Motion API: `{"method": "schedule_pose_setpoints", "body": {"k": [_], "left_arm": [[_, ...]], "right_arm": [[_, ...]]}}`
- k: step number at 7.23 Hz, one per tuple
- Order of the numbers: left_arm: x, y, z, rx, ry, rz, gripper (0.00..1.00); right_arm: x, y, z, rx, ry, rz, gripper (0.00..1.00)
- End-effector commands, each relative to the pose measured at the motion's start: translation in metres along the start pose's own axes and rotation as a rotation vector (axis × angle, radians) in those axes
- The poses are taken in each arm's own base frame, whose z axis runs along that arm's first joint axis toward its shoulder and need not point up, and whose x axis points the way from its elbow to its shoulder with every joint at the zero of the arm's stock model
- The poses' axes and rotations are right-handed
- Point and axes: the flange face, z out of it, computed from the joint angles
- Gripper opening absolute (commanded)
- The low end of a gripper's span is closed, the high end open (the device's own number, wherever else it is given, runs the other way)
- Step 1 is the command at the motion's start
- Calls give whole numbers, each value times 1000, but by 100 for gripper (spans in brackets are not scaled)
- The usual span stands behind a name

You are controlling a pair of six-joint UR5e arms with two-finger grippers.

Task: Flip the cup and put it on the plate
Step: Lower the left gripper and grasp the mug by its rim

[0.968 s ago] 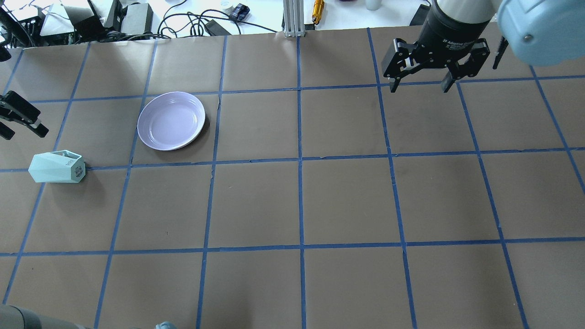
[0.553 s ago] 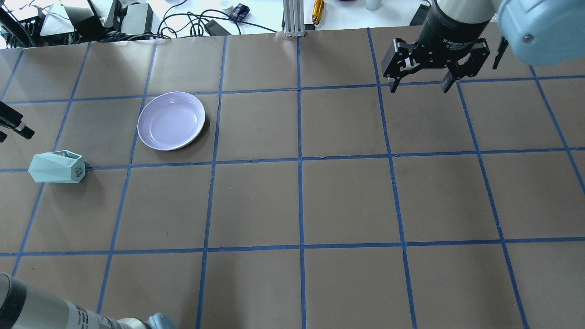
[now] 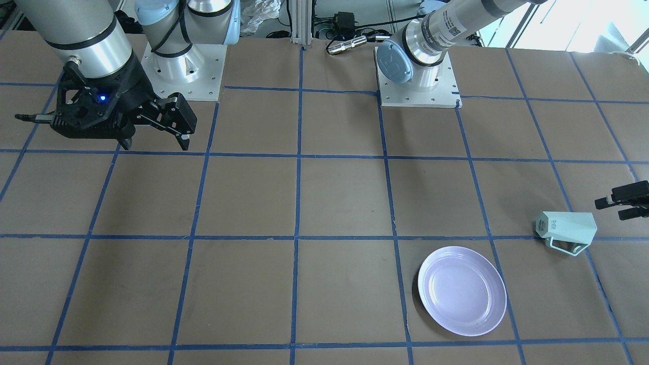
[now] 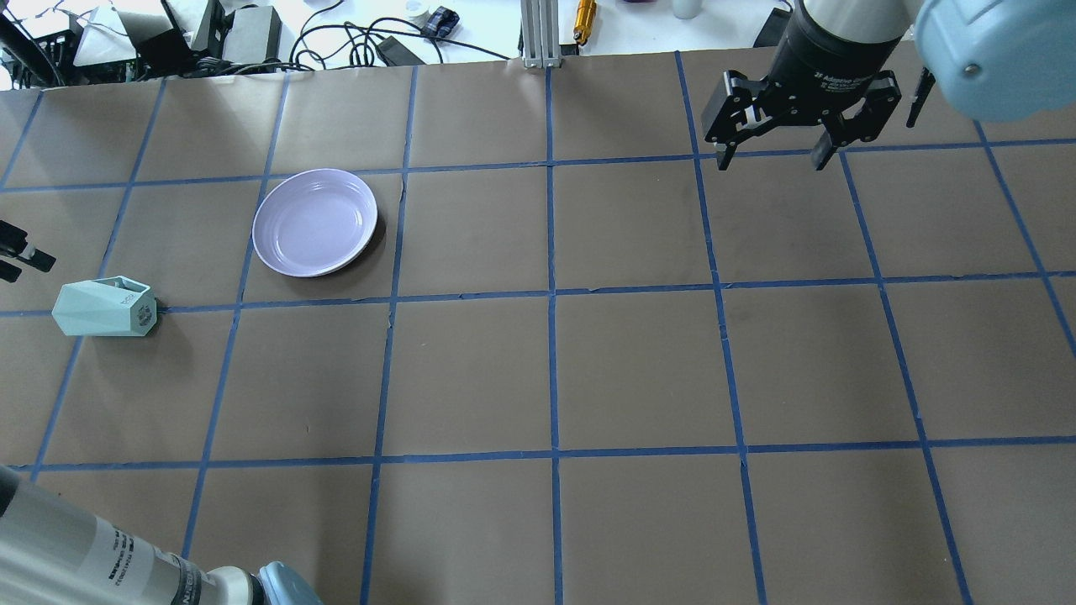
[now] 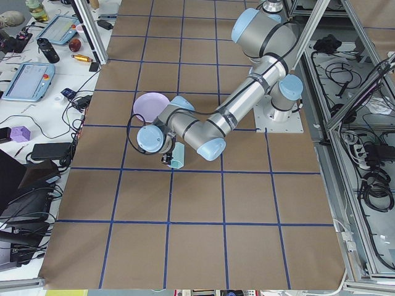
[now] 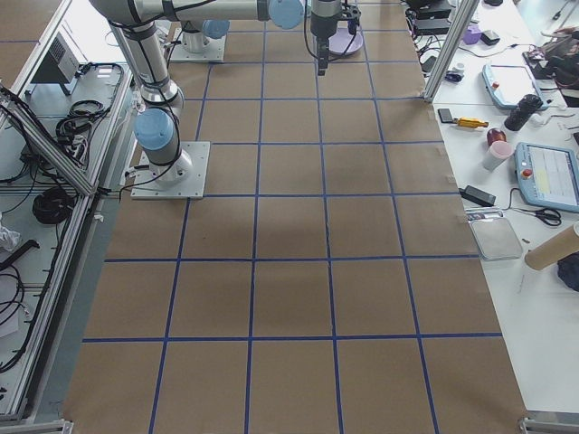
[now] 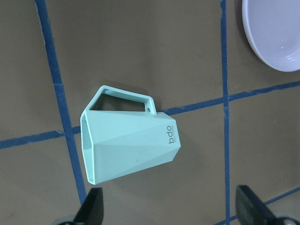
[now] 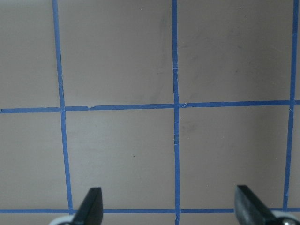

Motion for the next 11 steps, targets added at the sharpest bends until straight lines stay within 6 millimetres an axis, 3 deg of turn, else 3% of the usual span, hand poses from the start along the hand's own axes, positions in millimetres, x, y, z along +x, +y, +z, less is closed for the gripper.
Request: {"method": "schedule_pose_setpoints", "body": {"k": [1, 4, 6, 8, 10, 11], "left_arm": [[-40, 6, 20, -7, 136, -13, 100], [-73, 1, 44, -49, 282, 28, 100], [-76, 0, 72, -63, 424, 37, 100], [-79, 1, 85, -66, 484, 72, 97], [-86, -2, 89, -54, 488, 100, 84], [-88, -4, 86, -50, 480, 106, 70]], "right_arm": [[0, 0, 0, 0, -1, 0, 100], [0, 0, 0, 0, -1, 0, 100], [0, 0, 0, 0, -1, 0, 100], [0, 0, 0, 0, -1, 0, 100], [0, 0, 0, 1, -1, 0, 100], [0, 0, 0, 0, -1, 0, 100]]}}
